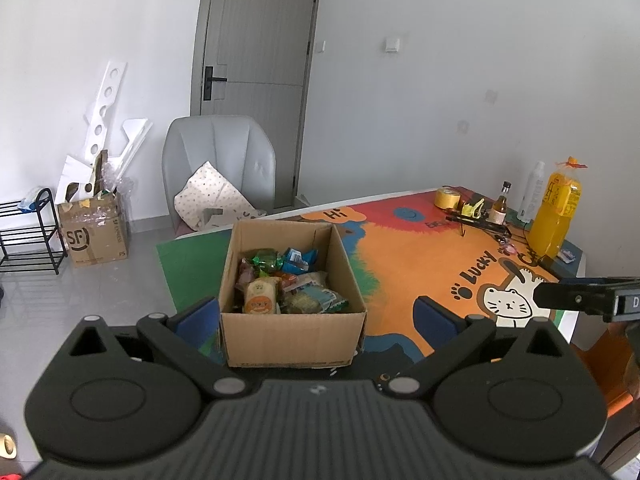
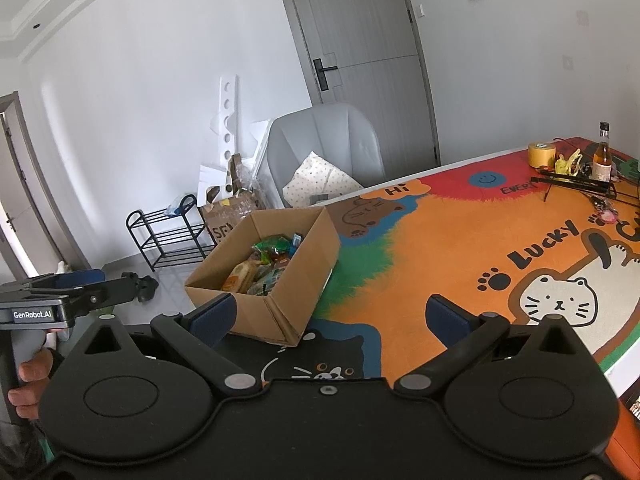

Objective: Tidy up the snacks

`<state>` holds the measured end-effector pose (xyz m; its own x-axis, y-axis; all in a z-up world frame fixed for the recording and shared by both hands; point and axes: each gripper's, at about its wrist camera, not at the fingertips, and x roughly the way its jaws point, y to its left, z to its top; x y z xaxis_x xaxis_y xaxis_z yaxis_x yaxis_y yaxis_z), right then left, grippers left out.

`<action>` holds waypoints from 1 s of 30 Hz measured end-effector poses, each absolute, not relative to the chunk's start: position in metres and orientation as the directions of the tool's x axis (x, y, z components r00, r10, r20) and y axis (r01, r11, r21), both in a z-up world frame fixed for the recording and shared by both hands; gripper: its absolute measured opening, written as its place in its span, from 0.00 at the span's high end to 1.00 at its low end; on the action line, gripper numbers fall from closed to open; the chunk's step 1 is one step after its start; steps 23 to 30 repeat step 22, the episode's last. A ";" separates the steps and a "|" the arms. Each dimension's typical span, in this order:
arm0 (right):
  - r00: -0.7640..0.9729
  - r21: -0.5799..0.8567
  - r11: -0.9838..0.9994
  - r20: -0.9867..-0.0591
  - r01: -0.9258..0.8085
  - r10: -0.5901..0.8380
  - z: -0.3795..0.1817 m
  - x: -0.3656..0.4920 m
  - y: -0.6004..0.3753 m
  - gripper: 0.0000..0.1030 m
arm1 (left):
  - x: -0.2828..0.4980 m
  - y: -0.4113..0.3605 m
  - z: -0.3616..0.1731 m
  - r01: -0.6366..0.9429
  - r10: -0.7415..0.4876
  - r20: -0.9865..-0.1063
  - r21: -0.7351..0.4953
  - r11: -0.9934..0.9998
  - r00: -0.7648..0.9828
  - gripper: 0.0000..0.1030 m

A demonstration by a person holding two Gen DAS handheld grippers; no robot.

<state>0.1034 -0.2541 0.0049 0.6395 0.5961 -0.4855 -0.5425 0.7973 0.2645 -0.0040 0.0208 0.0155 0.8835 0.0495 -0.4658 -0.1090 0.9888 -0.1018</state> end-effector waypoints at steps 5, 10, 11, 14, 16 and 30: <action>0.641 0.267 0.800 -0.487 -0.538 0.594 0.004 0.104 -0.254 0.00 | -0.005 0.023 0.015 -0.113 0.052 -0.472 -0.103 0.988 0.880 0.01; 0.639 0.267 0.799 -0.489 -0.538 0.594 0.004 0.105 -0.254 0.00 | -0.004 0.024 0.014 -0.118 0.055 -0.479 -0.102 0.988 0.876 0.01; 0.640 0.267 0.800 -0.489 -0.537 0.593 0.004 0.105 -0.254 0.00 | -0.003 0.024 0.014 -0.122 0.058 -0.481 -0.102 0.987 0.875 0.01; 0.639 0.268 0.800 -0.490 -0.536 0.592 0.002 0.104 -0.255 0.00 | -0.004 0.025 0.014 -0.124 0.058 -0.483 -0.106 0.987 0.874 0.01; 0.638 0.268 0.800 -0.491 -0.537 0.593 0.002 0.105 -0.255 0.00 | -0.004 0.025 0.014 -0.126 0.061 -0.482 -0.103 0.987 0.874 0.01; 0.635 0.272 0.802 -0.498 -0.532 0.591 -0.002 0.106 -0.254 0.00 | -0.001 0.024 0.013 -0.117 0.054 -0.487 -0.099 0.988 0.872 0.01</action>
